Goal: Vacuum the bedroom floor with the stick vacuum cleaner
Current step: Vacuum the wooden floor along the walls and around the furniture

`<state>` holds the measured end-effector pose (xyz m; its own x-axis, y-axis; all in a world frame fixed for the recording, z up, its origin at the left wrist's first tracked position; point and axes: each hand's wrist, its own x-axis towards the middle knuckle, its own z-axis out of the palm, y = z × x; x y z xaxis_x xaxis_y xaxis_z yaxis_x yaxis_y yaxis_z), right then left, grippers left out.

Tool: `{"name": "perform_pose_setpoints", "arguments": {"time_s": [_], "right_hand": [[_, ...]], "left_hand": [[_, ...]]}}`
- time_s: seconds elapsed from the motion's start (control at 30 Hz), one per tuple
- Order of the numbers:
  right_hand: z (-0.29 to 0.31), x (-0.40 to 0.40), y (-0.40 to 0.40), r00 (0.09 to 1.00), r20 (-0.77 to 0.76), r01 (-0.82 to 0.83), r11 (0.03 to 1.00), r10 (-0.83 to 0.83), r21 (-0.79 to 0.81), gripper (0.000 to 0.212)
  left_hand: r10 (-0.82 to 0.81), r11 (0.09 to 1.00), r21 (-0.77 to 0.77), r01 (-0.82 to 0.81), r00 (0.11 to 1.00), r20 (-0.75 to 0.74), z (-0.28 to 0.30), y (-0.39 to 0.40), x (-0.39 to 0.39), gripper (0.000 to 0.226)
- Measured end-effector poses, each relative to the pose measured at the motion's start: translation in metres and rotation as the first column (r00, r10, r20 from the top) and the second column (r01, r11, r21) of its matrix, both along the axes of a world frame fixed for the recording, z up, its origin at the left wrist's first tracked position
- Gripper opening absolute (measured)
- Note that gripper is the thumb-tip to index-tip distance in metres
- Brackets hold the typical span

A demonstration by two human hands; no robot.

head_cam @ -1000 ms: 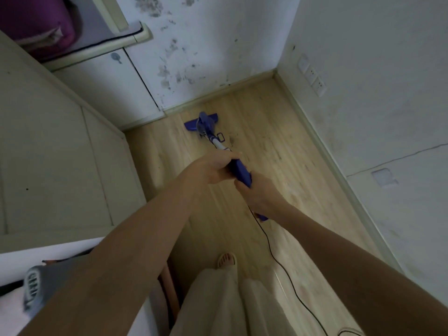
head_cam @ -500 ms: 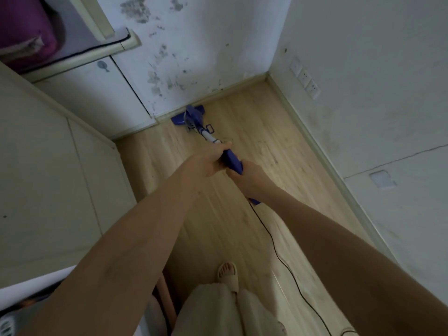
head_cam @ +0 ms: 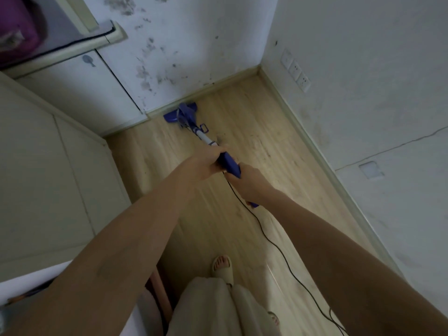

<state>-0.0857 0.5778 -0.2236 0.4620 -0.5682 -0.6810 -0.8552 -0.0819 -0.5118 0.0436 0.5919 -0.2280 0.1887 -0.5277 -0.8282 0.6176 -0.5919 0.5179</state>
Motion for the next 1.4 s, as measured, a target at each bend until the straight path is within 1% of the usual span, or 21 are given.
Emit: {"name": "perform_pose_setpoints", "arguments": {"time_s": [0.13,0.23,0.37,0.53,0.7,0.83,0.97,1.07,1.1,1.17,1.27,1.4], "right_hand": [[0.019,-0.024,0.006,1.000,0.018,0.006,0.998,-0.007,0.059,0.024],[0.031,-0.051,0.015,1.000,0.010,-0.002,0.997,0.001,0.071,0.022],[0.045,-0.091,0.032,1.000,0.016,-0.012,0.997,0.010,0.080,0.015],[0.067,-0.144,0.052,0.999,-0.015,-0.027,0.996,0.028,0.088,0.015],[0.093,-0.207,0.073,0.995,-0.030,-0.097,0.995,0.097,0.028,0.027],[0.108,-0.254,0.095,0.996,-0.072,-0.046,0.996,0.051,0.074,0.027],[0.128,-0.291,0.125,0.996,-0.075,-0.034,0.998,0.038,0.052,0.023],[0.135,-0.309,0.158,0.995,-0.088,0.045,0.996,-0.038,0.078,0.025],[0.138,-0.311,0.172,0.995,-0.070,0.079,0.991,-0.072,0.107,0.023],[0.143,-0.311,0.200,0.990,0.004,0.140,0.978,-0.143,0.154,0.019],[0.140,-0.302,0.225,0.969,0.121,0.194,0.968,-0.214,0.159,0.026],[0.128,-0.278,0.225,0.957,0.114,0.251,0.958,-0.267,0.138,0.023]], "left_hand": [[0.009,1.000,-0.009,-0.010,1.000,-0.024,0.015,0.011,-0.021,0.023],[0.000,1.000,-0.007,0.000,0.999,-0.032,0.020,0.021,-0.049,0.019],[-0.009,1.000,0.024,0.010,1.000,-0.021,0.030,0.037,-0.088,0.033],[-0.015,0.999,0.038,0.016,0.999,-0.028,0.047,0.059,-0.142,0.037],[-0.018,0.998,0.053,0.020,1.000,-0.022,0.060,0.079,-0.205,0.047],[-0.050,0.997,0.050,0.051,0.999,-0.019,0.070,0.100,-0.252,0.042],[-0.127,0.992,0.022,0.127,0.992,0.005,0.082,0.124,-0.291,0.035],[-0.211,0.977,0.032,0.210,0.978,0.005,0.091,0.149,-0.305,0.027],[-0.236,0.971,0.049,0.236,0.972,-0.002,0.092,0.159,-0.304,0.028],[-0.286,0.954,0.094,0.284,0.958,0.011,0.092,0.178,-0.301,0.039],[-0.348,0.934,0.106,0.342,0.937,0.043,0.092,0.194,-0.292,0.043],[-0.330,0.942,0.084,0.324,0.942,0.065,0.096,0.190,-0.274,0.052]]}}
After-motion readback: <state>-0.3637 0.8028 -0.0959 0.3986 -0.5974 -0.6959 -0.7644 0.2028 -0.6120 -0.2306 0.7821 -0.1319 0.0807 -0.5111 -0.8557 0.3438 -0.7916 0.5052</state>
